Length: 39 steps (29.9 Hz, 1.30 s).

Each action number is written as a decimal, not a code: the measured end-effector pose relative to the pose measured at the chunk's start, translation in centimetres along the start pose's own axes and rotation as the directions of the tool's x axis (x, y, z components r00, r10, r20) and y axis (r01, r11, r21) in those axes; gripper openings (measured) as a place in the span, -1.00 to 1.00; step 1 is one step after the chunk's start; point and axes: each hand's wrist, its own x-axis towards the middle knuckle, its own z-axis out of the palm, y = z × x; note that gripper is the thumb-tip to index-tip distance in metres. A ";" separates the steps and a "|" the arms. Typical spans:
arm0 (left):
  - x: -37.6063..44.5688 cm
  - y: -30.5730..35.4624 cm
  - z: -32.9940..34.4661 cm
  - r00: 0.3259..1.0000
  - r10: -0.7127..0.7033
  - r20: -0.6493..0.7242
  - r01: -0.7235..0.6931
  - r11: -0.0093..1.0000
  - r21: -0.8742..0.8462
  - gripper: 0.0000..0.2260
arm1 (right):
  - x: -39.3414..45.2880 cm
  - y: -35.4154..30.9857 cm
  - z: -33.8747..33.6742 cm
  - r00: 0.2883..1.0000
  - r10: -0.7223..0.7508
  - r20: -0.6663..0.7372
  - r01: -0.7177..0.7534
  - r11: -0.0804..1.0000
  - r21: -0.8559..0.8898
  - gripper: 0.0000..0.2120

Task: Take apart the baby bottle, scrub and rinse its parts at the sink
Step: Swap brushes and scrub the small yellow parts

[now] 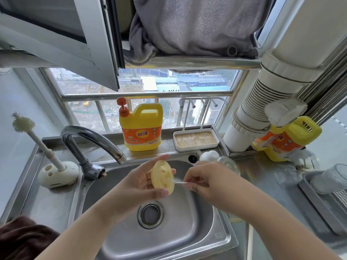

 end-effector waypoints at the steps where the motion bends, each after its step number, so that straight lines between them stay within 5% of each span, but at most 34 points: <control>1: 0.0 0.1 0.1 1.000 0.002 0.001 -0.002 1.000 0.001 -0.21 | 0.0 0.1 -0.1 1.000 0.001 0.000 -0.001 1.000 -0.007 -0.84; 9: -0.1 0.4 0.7 1.000 0.000 0.030 -0.001 0.999 0.054 -0.23 | 0.3 -0.5 0.5 0.992 -0.011 -0.123 0.007 1.000 -0.030 -0.85; 19: -0.2 0.4 1.6 0.999 0.009 -0.050 0.001 0.981 0.194 -0.50 | 0.3 -1.1 1.5 0.984 -0.127 -0.127 0.116 0.989 -0.094 -0.90; 25: -0.1 0.2 1.9 0.999 0.018 -0.051 -0.007 0.977 0.214 -0.50 | 0.2 -0.5 1.5 0.972 -0.135 -0.192 0.120 0.989 -0.087 -0.90; 28: 0.1 0.2 1.9 0.998 0.017 -0.066 -0.002 0.973 0.231 -0.53 | -0.1 -0.5 2.0 0.973 -0.200 -0.117 0.193 0.979 -0.065 -0.89; 35: 1.5 -1.2 3.9 0.996 -0.079 -0.041 0.087 0.972 0.219 -0.60 | -1.3 2.1 3.7 0.987 -0.064 -0.151 0.066 0.998 0.010 -0.91; 39: 3.1 -4.2 6.5 0.952 -0.259 -0.162 0.290 0.932 0.218 -0.66 | -4.4 6.4 4.9 0.975 0.217 -0.045 -0.209 0.968 0.139 -0.89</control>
